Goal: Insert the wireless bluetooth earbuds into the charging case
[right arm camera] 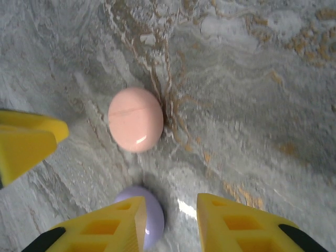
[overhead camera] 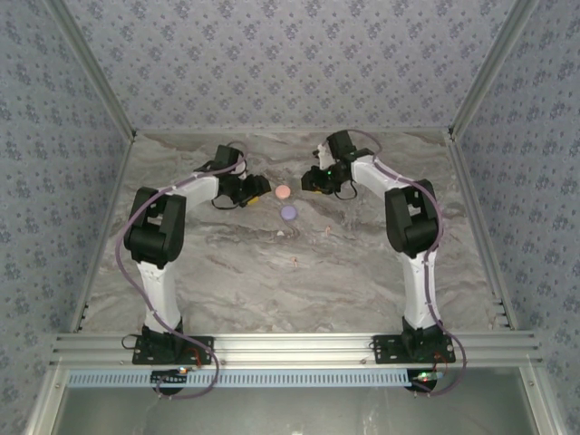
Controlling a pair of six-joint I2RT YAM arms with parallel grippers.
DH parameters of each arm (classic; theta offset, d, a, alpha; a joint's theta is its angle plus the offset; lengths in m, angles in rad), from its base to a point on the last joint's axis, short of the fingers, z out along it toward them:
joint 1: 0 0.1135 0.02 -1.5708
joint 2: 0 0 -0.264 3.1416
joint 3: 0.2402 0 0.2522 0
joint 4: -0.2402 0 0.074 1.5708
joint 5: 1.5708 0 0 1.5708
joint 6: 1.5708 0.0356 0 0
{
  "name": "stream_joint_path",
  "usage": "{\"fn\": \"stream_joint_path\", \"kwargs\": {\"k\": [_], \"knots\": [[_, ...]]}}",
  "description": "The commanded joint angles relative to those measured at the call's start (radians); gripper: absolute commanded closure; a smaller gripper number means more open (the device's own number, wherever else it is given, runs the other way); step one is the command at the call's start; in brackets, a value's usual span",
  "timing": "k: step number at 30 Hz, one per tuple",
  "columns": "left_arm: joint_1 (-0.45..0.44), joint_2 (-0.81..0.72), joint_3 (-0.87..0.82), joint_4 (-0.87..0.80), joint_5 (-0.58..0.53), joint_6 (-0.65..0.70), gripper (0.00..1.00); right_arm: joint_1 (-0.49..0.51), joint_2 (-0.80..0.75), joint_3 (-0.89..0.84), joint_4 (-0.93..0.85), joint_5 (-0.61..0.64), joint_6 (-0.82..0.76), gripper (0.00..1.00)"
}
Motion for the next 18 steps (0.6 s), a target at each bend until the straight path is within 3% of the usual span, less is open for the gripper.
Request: {"fn": "stream_joint_path", "kwargs": {"k": [1,11,18], "knots": [[0.001,-0.031,0.011,0.066,0.023,-0.072,0.5,-0.015,0.065,0.097,-0.033,-0.071,0.032,0.66],[-0.004,0.032,0.02,0.126,0.068,-0.123,0.5,-0.021,0.25,0.341,-0.134,-0.171,0.058,0.66],[-0.028,0.076,0.05,0.11,0.081,-0.118,0.5,-0.016,0.314,0.408,-0.139,-0.203,0.086,0.67]]}}
